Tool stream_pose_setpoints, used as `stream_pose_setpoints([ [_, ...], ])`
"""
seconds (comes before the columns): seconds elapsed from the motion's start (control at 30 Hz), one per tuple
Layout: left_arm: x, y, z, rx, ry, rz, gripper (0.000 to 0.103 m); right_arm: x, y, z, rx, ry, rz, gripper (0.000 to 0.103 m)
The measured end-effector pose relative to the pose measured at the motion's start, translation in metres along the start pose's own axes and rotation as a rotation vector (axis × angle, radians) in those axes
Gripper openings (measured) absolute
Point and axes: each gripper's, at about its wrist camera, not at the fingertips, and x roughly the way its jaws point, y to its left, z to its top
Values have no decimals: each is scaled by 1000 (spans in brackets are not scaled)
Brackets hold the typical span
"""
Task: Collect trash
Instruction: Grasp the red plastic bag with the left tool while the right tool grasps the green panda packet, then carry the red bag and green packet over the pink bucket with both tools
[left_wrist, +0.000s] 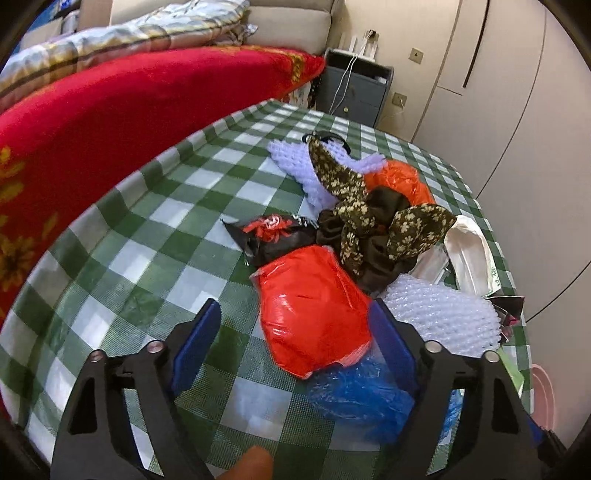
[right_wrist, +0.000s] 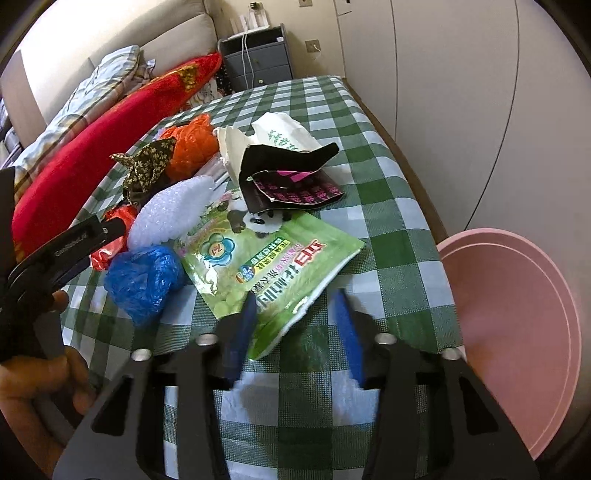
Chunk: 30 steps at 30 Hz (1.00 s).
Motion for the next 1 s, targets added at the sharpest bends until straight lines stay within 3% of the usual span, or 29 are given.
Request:
stream_pose_setpoints([
  [0.07,1,1,0,-8,11,-19,72,1,2,0,-9,4,14,22],
  [0.13,1,1,0,-15,18,-44,62,0,5,1,-18,4,42,12],
  [0.23,-1,0,2,-5,10,-50,45,-7,10,4,-42,-29,63,6],
  [0.27,-4,0,2,-4,2,-49,44,-12,12,5,-51,-47,72,4],
  [0.63,-37,-1,6,26,-73,-72,24,-66,30,4,-158,-209,84,0],
  [1.0,-69,8,2,35,-131,-89,22,-108,28,0,-175,-306,28,0],
])
